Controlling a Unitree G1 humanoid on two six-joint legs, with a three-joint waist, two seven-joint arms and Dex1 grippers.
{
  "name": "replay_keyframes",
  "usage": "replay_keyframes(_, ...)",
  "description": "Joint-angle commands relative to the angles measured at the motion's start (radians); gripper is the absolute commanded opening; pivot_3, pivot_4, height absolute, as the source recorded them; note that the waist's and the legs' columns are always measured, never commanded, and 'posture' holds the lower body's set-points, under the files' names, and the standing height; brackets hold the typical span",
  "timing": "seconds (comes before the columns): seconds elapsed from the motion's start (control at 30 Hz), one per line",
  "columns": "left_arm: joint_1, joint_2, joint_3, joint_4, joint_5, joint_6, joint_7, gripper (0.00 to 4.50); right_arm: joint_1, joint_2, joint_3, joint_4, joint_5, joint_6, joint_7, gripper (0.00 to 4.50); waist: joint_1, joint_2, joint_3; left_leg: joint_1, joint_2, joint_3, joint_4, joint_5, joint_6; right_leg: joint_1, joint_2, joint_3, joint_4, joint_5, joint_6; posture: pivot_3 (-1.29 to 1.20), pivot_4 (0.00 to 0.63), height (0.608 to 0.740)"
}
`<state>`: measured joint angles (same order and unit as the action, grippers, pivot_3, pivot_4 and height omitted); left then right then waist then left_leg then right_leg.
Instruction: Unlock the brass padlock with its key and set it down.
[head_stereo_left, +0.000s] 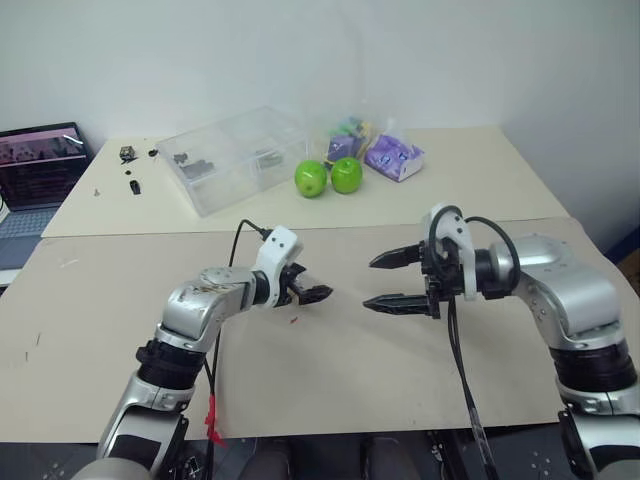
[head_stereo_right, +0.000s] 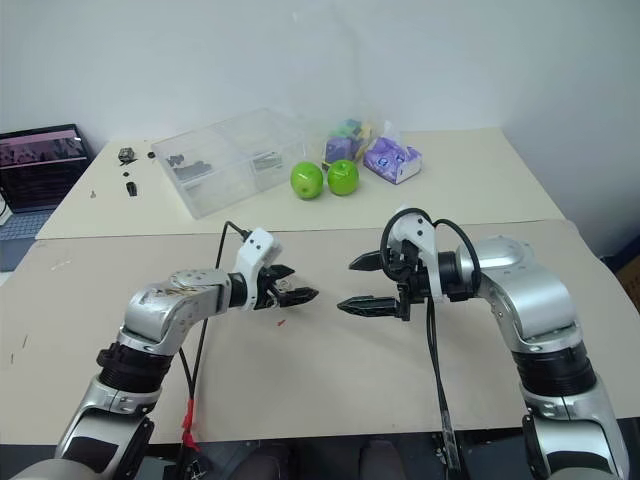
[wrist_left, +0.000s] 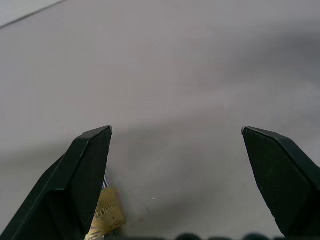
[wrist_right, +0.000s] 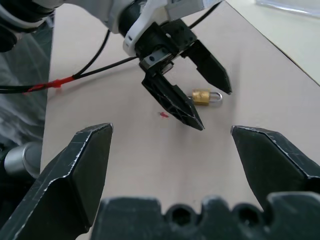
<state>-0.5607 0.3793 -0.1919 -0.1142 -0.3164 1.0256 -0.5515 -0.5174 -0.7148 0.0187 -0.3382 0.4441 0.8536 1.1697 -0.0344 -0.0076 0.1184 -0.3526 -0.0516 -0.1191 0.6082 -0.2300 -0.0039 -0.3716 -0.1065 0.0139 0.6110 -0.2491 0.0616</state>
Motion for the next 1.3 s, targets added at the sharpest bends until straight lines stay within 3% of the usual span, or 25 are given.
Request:
replay_keyframes(0.03, -0.048, -0.013, 0.020, -0.017, 0.059, 0.019, 0.103, 4.42, 0.016, -0.025, -0.058, -0.051, 0.037, 0.014, -0.055, 4.50, 0.005, 0.000, 0.000, 0.000, 0.000, 0.000, 0.000, 0.000, 0.000, 0.000, 0.000, 0.000, 0.000, 0.000, 0.000, 0.00, 0.150, 0.740)
replay_keyframes(0.2, -0.039, -0.032, 0.027, -0.046, 0.104, 0.026, 0.190, 4.42, 0.057, -0.050, -0.056, -0.050, 0.034, -0.005, -0.087, 4.50, 0.022, 0.000, 0.000, 0.000, -0.001, 0.001, 0.000, 0.000, 0.000, 0.001, 0.000, 0.000, -0.001, 0.000, 0.000, 0.00, 0.150, 0.740)
replay_keyframes(0.53, 0.073, -0.038, 0.021, -0.136, 0.079, 0.111, 0.203, 4.42, 0.070, -0.057, -0.026, -0.033, 0.048, -0.018, -0.098, 4.50, 0.023, 0.000, 0.000, 0.000, -0.002, 0.002, 0.000, 0.000, 0.000, 0.001, -0.002, 0.001, -0.002, 0.000, 0.000, 0.00, 0.150, 0.740)
replay_keyframes(0.87, 0.132, -0.028, -0.009, -0.114, 0.081, 0.088, 0.190, 4.42, 0.063, -0.072, -0.003, 0.001, 0.034, -0.052, -0.109, 4.50, 0.023, 0.000, 0.000, 0.000, -0.002, 0.002, 0.000, 0.000, 0.000, 0.002, -0.002, 0.000, -0.003, 0.000, 0.000, 0.00, 0.150, 0.740)
replay_keyframes(0.9, 0.133, -0.029, -0.012, -0.106, 0.082, 0.079, 0.188, 3.91, 0.061, -0.072, -0.005, 0.003, 0.035, -0.052, -0.113, 4.50, 0.023, 0.000, 0.000, 0.000, -0.002, 0.002, 0.000, 0.000, 0.000, 0.002, -0.002, 0.000, -0.003, 0.000, 0.000, 0.00, 0.150, 0.740)
replay_keyframes(0.93, 0.134, -0.030, -0.014, -0.101, 0.083, 0.072, 0.186, 3.80, 0.060, -0.072, -0.007, 0.004, 0.035, -0.053, -0.115, 4.50, 0.024, 0.000, 0.000, 0.000, -0.002, 0.002, 0.000, 0.000, 0.000, 0.002, -0.002, 0.000, -0.003, 0.000, 0.000, 0.00, 0.150, 0.740)
replay_keyframes(1.23, 0.111, -0.043, -0.028, -0.041, 0.108, -0.002, 0.178, 0.39, 0.075, -0.088, -0.018, -0.003, 0.042, -0.050, -0.130, 4.50, 0.038, 0.000, 0.000, 0.000, -0.002, 0.003, 0.000, 0.000, 0.000, 0.002, -0.002, 0.000, -0.003, 0.000, 0.000, 0.00, 0.150, 0.740)
replay_keyframes(1.3, 0.108, -0.048, -0.029, -0.037, 0.116, -0.027, 0.173, 0.17, 0.077, -0.090, -0.019, -0.005, 0.045, -0.049, -0.136, 4.50, 0.042, 0.000, 0.000, 0.000, -0.003, 0.003, 0.000, 0.000, 0.000, 0.003, -0.003, 0.000, -0.004, 0.000, 0.000, 0.00, 0.150, 0.740)
